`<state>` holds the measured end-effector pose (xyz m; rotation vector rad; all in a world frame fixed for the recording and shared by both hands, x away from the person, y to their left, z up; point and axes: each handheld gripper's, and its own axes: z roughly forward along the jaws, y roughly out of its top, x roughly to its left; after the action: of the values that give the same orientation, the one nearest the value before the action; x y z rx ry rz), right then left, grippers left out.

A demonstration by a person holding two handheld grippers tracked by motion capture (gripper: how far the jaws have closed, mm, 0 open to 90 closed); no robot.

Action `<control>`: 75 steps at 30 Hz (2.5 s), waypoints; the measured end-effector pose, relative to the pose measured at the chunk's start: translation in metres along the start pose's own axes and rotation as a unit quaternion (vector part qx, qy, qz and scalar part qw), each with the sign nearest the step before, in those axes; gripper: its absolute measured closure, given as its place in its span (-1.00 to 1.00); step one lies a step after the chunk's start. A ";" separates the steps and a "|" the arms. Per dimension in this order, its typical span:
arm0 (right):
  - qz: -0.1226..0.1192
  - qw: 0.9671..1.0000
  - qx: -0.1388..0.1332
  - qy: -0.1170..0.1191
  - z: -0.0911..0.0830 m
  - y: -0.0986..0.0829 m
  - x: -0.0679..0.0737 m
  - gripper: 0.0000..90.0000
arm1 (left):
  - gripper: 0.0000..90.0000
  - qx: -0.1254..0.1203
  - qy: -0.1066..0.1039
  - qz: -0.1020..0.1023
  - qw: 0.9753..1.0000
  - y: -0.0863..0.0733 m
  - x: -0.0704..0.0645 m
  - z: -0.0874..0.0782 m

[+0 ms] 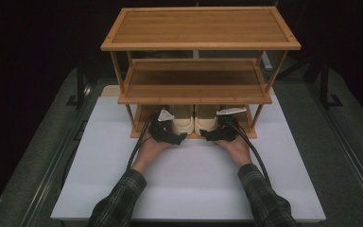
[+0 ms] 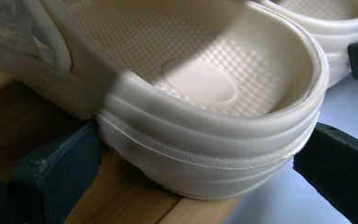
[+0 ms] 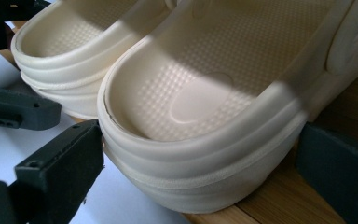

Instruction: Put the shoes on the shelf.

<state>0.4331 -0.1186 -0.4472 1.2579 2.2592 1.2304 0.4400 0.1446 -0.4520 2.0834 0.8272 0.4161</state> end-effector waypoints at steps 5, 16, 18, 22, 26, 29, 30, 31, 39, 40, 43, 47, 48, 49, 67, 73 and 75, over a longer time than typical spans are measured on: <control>0.002 1.000 0.000 -0.001 0.002 -0.001 -0.001 -0.97 | -0.99 0.008 -0.001 -0.009 1.000 -0.001 0.001 0.001; 0.002 1.000 -0.008 0.004 -0.017 0.001 -0.001 -0.97 | -0.99 0.011 -0.031 -0.013 0.999 -0.001 -0.002 -0.017; 0.002 1.000 -0.006 0.005 -0.022 0.001 -0.002 -0.97 | -0.99 0.007 -0.035 -0.010 0.999 -0.002 -0.002 -0.023; 0.001 1.000 -0.007 0.005 -0.035 -0.004 -0.002 -0.97 | -0.99 0.002 -0.046 -0.005 0.999 -0.004 -0.006 -0.038; -0.010 1.000 0.003 0.004 -0.047 -0.012 -0.001 -0.97 | -0.99 0.001 -0.052 0.000 0.999 -0.007 -0.010 -0.055; -0.014 1.000 0.000 0.003 -0.061 -0.019 -0.001 -0.97 | -0.99 0.002 -0.051 0.003 0.999 -0.009 -0.013 -0.069; -0.014 1.000 0.001 0.004 -0.064 -0.020 -0.001 -0.97 | -0.99 0.005 -0.049 0.008 0.999 -0.011 -0.015 -0.076; -0.015 1.000 -0.003 0.001 -0.070 -0.023 0.000 -0.97 | -0.99 0.003 -0.047 0.011 0.999 -0.013 -0.016 -0.080; -0.010 1.000 -0.024 0.002 -0.109 -0.043 -0.003 -0.97 | -0.99 0.015 -0.026 0.019 0.999 -0.041 -0.016 -0.123; -0.011 1.000 -0.025 0.001 -0.113 -0.046 -0.004 -0.97 | -0.99 0.017 -0.021 0.022 0.999 -0.045 -0.017 -0.128; -0.011 1.000 -0.024 -0.003 -0.124 -0.055 -0.006 -0.97 | -0.99 0.023 -0.008 0.030 0.999 -0.056 -0.017 -0.144; -0.017 1.000 -0.017 -0.012 -0.138 -0.067 -0.008 -0.97 | -0.99 0.024 0.005 0.030 0.999 -0.070 -0.016 -0.164; -0.018 1.000 -0.016 -0.016 -0.141 -0.071 -0.009 -0.97 | -0.99 0.027 0.012 0.034 0.999 -0.075 -0.015 -0.170; -0.016 1.000 -0.013 -0.017 -0.145 -0.075 -0.010 -0.97 | -0.99 0.030 0.015 0.035 0.999 -0.078 -0.015 -0.173; -0.018 0.996 0.052 -0.075 -0.186 -0.139 -0.029 -0.97 | -0.99 0.092 0.051 0.009 0.994 -0.149 0.001 -0.225; -0.010 0.994 0.071 -0.086 -0.189 -0.149 -0.037 -0.97 | -0.99 0.089 0.052 -0.009 0.995 -0.166 0.005 -0.231; -0.011 0.993 0.075 -0.088 -0.188 -0.149 -0.037 -0.97 | -0.99 0.085 0.047 -0.020 0.995 -0.168 0.007 -0.231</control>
<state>0.2600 -0.2889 -0.4573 1.3316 2.2644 0.9177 0.2490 0.3576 -0.4491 2.2134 0.9884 0.4370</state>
